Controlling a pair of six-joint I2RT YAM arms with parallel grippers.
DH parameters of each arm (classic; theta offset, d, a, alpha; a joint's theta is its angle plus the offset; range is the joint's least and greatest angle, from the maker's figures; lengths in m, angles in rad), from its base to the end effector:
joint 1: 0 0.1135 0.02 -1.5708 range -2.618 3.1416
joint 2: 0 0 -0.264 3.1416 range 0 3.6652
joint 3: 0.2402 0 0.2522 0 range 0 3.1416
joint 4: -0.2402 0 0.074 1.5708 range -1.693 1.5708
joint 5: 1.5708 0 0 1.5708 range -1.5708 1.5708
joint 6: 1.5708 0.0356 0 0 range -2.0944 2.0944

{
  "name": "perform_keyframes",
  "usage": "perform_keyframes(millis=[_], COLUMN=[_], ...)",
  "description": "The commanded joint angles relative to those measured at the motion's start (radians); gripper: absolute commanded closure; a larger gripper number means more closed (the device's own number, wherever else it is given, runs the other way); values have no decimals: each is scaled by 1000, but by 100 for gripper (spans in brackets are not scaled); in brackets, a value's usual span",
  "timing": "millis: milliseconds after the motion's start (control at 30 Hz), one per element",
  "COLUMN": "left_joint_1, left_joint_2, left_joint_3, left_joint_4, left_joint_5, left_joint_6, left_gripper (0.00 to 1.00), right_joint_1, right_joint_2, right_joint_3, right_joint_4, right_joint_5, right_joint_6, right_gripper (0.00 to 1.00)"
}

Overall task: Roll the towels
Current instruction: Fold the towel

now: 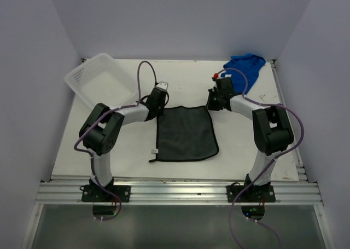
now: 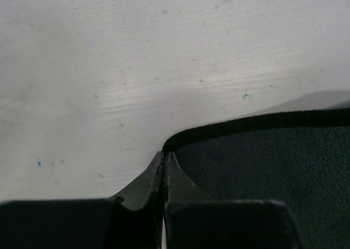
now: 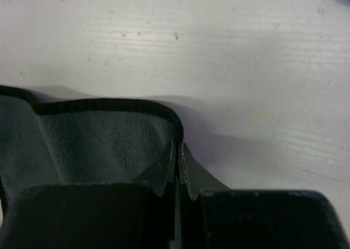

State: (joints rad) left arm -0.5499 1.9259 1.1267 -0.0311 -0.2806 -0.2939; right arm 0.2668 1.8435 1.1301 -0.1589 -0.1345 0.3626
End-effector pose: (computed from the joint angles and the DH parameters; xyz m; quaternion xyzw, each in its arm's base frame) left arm 0.3450 -0.1999 0.1474 0.0677 0.9220 -0.0278 0.3803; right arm 0.3710 0.1063 0.1691 0.0219 0.9375 0.1657 0.3051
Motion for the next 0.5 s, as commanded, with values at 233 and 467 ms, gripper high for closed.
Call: perform_keyframes(millis=[233,467], left_joint_1=[61,54], left_joint_2=[-172,-360], left_joint_3=[-13,-263], left_joint_4=[-24,201], left_joint_5=[-135,26], left_joint_6=[6,6], left_gripper=[100,100], right_joint_1=[26,29], right_joint_2=[-69,-158], right_joint_3=[114,-32], right_joint_4=[-71,-4], right_joint_5=[61,-2], right_joint_6=[-1,18], right_gripper=[100,100])
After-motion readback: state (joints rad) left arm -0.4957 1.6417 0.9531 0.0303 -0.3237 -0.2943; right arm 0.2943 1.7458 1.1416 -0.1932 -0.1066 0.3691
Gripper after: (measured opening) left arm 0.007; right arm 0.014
